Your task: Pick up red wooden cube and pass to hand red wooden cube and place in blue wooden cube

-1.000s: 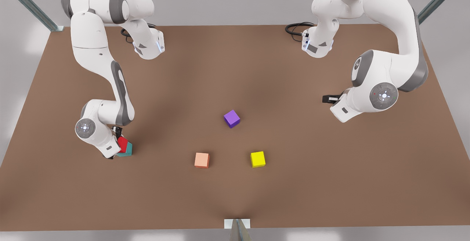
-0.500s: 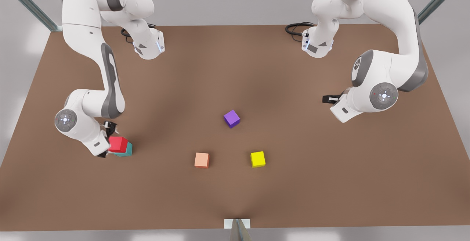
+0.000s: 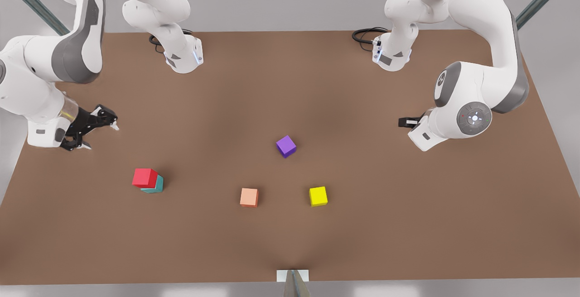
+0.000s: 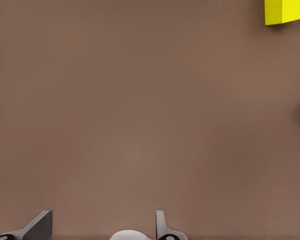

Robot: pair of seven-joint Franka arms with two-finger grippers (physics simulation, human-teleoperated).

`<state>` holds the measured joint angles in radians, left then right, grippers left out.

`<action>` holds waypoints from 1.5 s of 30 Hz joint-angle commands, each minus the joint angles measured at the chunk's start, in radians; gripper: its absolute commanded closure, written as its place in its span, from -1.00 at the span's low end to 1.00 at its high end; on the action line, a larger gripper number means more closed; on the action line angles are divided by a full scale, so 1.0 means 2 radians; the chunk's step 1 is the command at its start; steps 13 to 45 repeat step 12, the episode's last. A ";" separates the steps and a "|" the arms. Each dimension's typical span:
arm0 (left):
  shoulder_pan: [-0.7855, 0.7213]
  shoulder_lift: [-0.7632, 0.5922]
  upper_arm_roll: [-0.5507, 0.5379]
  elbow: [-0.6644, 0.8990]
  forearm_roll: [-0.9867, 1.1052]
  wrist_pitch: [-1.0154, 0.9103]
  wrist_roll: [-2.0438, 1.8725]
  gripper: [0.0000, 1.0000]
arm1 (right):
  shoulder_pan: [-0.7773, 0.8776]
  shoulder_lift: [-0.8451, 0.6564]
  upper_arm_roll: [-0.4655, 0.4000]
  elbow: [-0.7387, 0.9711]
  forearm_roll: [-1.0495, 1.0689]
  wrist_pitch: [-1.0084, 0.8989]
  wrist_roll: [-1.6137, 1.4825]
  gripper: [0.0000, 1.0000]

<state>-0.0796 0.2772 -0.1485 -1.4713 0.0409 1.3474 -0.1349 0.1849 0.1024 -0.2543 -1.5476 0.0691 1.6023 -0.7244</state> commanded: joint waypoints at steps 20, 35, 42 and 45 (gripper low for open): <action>0.000 0.003 0.000 0.001 0.001 0.001 0.000 -1.00 | 0.006 -0.011 0.003 -0.009 -0.016 -0.048 0.387 -1.00; 0.000 0.003 0.000 0.001 0.001 0.001 0.000 -1.00 | 0.006 -0.011 0.003 -0.009 -0.016 -0.048 0.387 -1.00; 0.000 0.003 0.000 0.001 0.001 0.001 0.000 -1.00 | 0.006 -0.011 0.003 -0.009 -0.016 -0.048 0.387 -1.00; 0.000 0.003 0.000 0.001 0.001 0.001 0.000 -1.00 | 0.006 -0.011 0.003 -0.009 -0.016 -0.048 0.387 -1.00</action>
